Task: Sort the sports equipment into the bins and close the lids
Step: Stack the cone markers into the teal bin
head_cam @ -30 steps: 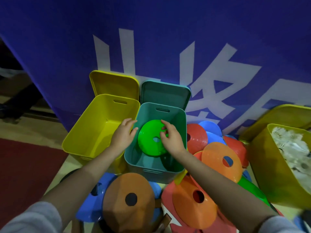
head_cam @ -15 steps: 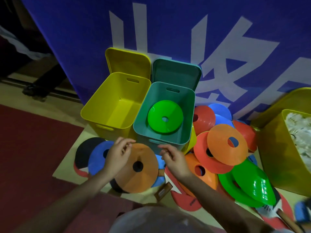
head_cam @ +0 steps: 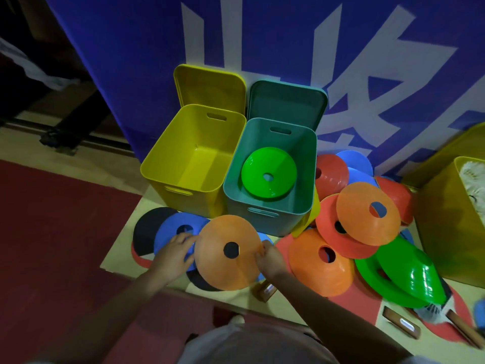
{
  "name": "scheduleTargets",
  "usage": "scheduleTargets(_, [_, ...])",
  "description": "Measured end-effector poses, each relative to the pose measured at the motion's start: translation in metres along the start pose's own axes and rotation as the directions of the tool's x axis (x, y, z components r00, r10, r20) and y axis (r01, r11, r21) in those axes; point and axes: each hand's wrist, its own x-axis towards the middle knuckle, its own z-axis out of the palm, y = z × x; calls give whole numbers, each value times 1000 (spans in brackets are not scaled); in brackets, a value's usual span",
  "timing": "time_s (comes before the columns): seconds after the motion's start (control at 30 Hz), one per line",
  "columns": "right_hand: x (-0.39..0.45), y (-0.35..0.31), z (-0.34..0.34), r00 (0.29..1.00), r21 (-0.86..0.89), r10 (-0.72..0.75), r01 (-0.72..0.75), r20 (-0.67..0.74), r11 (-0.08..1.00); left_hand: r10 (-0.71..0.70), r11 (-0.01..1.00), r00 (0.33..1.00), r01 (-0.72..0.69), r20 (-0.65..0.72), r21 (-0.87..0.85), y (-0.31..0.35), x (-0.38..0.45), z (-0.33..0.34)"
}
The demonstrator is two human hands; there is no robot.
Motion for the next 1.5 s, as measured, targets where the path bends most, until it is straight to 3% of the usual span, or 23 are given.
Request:
scheduleTargets(0.17, [-26,16,-15,994,157,-33,50,-105,986,64,988,996,-71,54,138,-7,-1,4])
scheduleTargets(0.37, [-40,39,-44,977,60,-7,20,-214,998,-22,939,989,-30,147,343,5,-3,19])
scheduleTargets(0.57, [-43,32,-45,972,172,20,21,-234,985,13,935,985,-73,173,346,9,8,5])
scheduleTargets(0.83, [-41,35,-31,968,302,43,35,-249,953,132,974,990,-119,-55,191,23,-20,-9])
scheduleTargets(1.0, [-44,25,-30,978,361,-65,134,-197,923,121,991,974,-128,-189,-27,24,-47,-41])
scheduleTargets(1.1, [-41,13,-31,976,428,-125,192,-181,883,120,961,925,-199,-359,-192,20,-49,-67])
scheduleTargets(1.23, [-38,-22,-37,950,470,-180,284,-255,835,-103,816,873,-200,-476,-543,34,-41,-113])
scheduleTargets(1.37, [-29,-66,-59,885,487,-229,421,-405,765,-242,770,834,-145,-495,-621,42,-23,-142])
scheduleTargets(1.5, [-11,-90,-91,810,446,-181,476,-557,758,-275,673,808,-226,-522,-704,52,-6,-156])
